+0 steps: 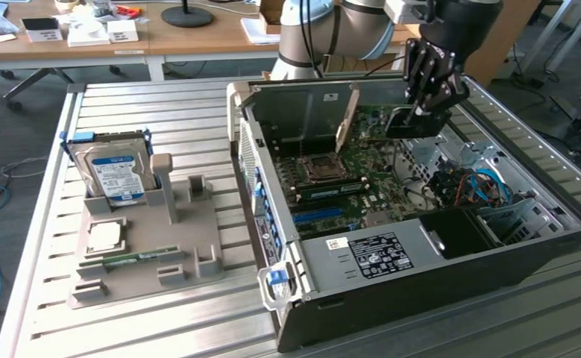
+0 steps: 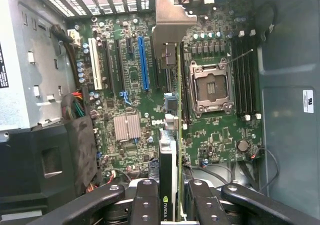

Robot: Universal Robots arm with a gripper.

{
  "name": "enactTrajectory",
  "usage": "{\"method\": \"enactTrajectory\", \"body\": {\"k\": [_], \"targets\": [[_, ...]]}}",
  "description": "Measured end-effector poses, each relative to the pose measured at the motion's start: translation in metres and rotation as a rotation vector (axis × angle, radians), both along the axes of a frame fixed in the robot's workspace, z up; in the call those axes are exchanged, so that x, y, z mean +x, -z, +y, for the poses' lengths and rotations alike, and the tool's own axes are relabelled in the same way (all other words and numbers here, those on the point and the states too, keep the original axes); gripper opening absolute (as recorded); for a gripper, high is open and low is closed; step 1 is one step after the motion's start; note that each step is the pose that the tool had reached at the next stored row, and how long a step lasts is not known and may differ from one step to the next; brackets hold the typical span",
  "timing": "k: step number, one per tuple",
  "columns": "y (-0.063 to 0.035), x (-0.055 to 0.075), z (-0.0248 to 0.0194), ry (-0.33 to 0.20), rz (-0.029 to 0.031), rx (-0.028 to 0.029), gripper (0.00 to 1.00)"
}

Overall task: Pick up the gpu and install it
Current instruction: 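Insert the gpu into the slot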

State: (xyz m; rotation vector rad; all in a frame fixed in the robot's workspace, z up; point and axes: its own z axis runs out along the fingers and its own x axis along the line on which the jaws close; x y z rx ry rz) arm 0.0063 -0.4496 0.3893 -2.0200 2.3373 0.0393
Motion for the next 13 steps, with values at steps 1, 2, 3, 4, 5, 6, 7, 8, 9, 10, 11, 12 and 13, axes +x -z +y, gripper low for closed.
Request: {"method": "enactTrajectory", "body": {"k": [1, 2, 3, 4, 5, 6, 7, 8, 9, 10, 11, 12, 13], "targets": [[0.0009, 0.0000, 0.0000, -0.001, -0.0001, 0.0008, 0.27], [0.0017, -0.0001, 0.0000, -0.003, -0.0004, 0.0012, 0.27], [0.0024, -0.0003, 0.0000, -0.005, -0.0009, 0.0011, 0.27], [0.0030, -0.0006, 0.0000, -0.007, -0.0018, 0.0012, 0.27], [0.0037, -0.0008, 0.0000, -0.011, -0.0036, 0.0015, 0.27], [0.0041, -0.0011, 0.0000, -0.015, -0.0051, 0.0016, 0.27], [0.0045, -0.0014, -0.0001, -0.018, -0.0062, 0.0016, 0.27], [0.0050, -0.0016, -0.0004, -0.022, -0.0066, 0.0016, 0.27], [0.0055, -0.0018, -0.0008, -0.025, -0.0067, 0.0015, 0.27], [0.0065, -0.0020, -0.0013, -0.028, -0.0068, 0.0017, 0.27], [0.0078, -0.0024, -0.0019, -0.031, -0.0069, 0.0018, 0.27], [0.0093, -0.0027, -0.0022, -0.033, -0.0068, 0.0018, 0.27], [0.0109, -0.0029, -0.0025, -0.035, -0.0068, 0.0017, 0.27]]}}
